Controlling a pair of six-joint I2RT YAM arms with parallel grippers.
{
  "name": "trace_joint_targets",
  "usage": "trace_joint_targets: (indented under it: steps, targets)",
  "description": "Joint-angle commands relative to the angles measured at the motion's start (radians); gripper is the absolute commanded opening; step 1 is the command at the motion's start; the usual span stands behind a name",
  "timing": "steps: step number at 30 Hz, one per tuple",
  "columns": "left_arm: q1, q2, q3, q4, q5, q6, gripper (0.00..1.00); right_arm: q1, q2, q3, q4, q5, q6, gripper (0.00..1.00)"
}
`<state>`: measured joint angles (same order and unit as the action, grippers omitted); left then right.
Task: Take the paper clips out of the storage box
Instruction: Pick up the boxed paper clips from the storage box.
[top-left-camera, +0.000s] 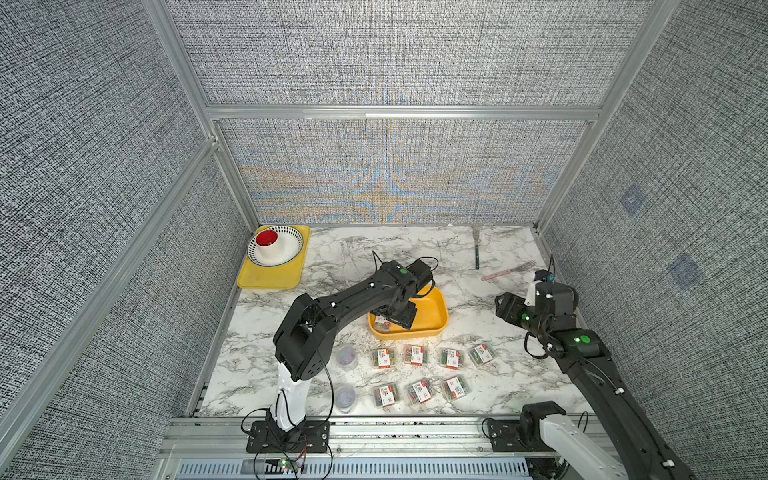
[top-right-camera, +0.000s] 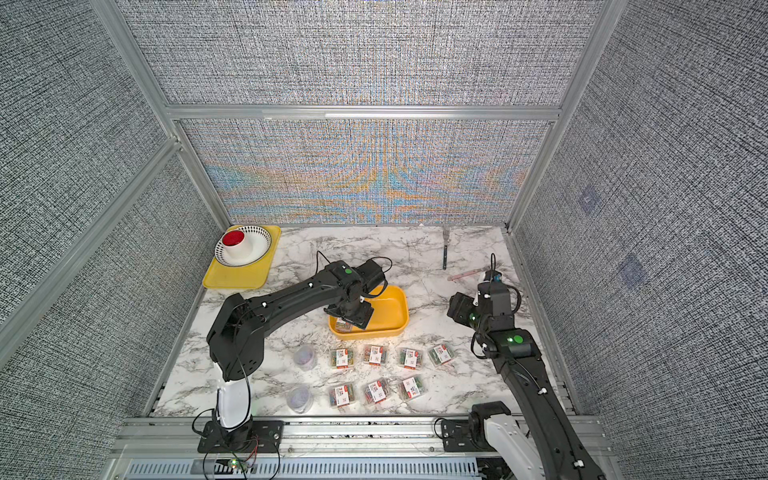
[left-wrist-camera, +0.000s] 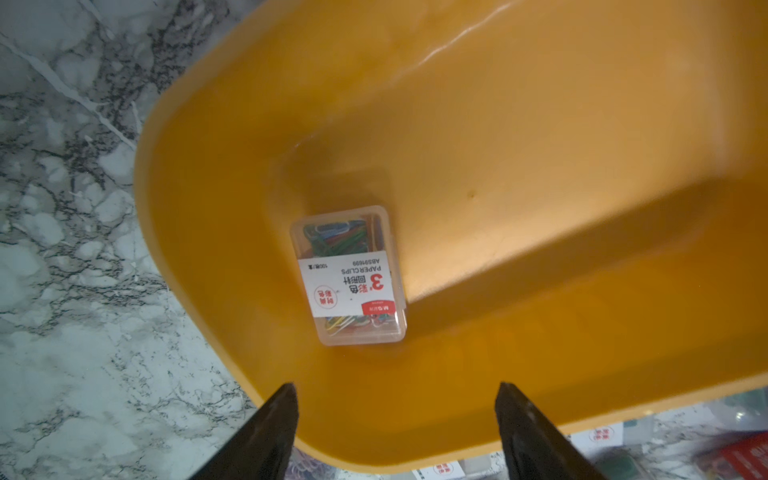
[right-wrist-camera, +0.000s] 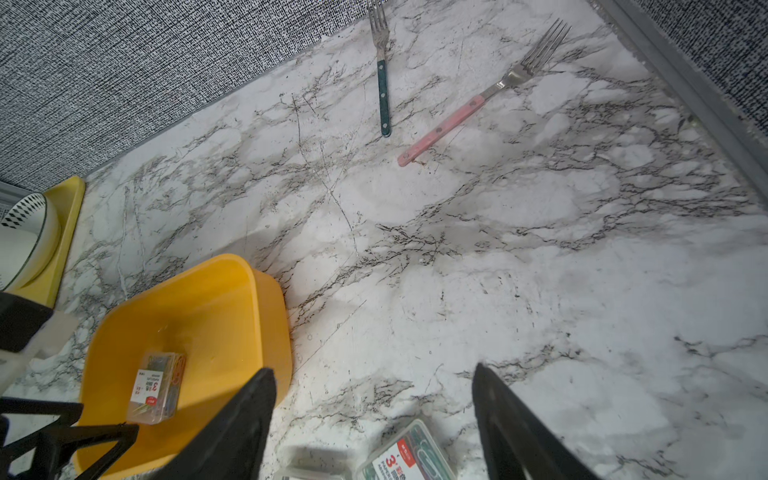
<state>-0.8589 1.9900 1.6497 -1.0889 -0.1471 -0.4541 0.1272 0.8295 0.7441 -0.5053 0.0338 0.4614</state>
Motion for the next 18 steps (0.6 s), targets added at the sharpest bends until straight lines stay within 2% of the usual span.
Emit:
trace_joint_targets:
  steps: [1, 18]
  targets:
    - [0.014, 0.034, 0.01, -0.029, -0.01, 0.017, 0.81, 0.0, -0.009, -0.008, 0.012, -0.005, -0.012, 0.77]
    - [0.077, 0.149, 0.042, 0.02, 0.06, 0.019, 0.83, -0.007, -0.038, -0.032, 0.003, 0.001, -0.022, 0.77]
